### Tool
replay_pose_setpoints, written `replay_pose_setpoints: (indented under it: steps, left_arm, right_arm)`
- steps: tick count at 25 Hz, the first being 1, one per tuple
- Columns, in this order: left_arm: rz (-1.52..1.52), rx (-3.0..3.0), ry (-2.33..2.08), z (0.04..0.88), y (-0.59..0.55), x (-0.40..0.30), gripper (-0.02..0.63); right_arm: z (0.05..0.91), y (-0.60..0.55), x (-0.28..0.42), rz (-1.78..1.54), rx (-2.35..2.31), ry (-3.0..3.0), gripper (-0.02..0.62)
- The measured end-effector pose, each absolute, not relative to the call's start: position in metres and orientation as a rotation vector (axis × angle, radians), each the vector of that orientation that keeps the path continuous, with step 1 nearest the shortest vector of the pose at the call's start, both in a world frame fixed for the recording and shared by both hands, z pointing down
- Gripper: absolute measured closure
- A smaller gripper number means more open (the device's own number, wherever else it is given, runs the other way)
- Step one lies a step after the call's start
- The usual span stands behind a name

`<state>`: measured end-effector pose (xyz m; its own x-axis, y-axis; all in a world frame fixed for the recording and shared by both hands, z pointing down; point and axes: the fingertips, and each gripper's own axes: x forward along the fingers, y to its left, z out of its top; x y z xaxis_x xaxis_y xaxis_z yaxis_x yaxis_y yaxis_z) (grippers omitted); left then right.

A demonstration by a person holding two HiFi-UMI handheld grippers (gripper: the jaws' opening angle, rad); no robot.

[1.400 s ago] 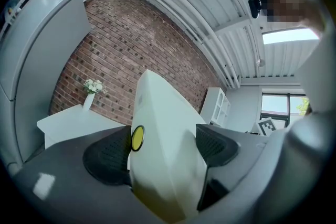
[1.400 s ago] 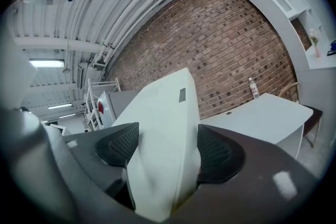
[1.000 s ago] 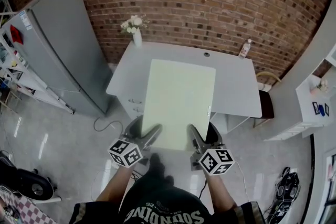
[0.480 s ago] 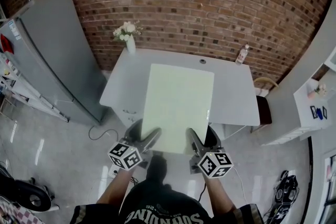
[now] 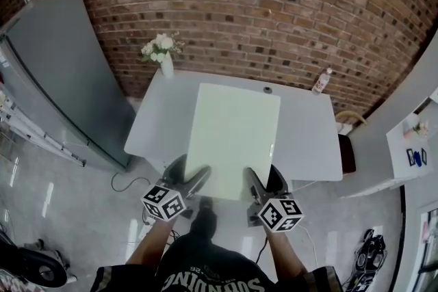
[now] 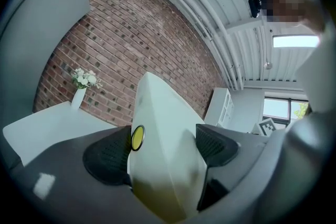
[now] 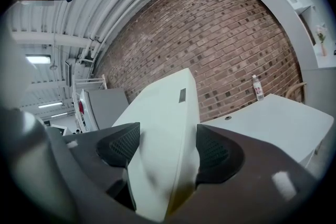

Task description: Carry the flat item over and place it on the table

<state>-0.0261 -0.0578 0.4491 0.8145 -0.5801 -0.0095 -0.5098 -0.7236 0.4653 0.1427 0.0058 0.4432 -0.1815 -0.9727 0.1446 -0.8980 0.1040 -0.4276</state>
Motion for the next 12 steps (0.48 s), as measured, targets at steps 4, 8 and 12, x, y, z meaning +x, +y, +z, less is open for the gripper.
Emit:
replay_pose_setpoints:
  steps: [4, 8, 12]
  left_arm:
    - [-0.209, 2.542, -0.796, 0.449, -0.106, -0.019, 0.221]
    - [-0.208, 2.544, -0.771, 0.445, -0.154, -0.013, 0.221]
    - [-0.213, 2.54, -0.745, 0.442, -0.197, -0.011, 0.222]
  right_arm:
    - [0.441, -0.041, 0.149, -0.651, -1.905, 2.195, 0.268]
    - [0.437, -0.086, 0.154, -0.647, -1.93, 2.188, 0.27]
    - [0.431, -0.126, 0.154, -0.646, -1.952, 2.187, 0.272]
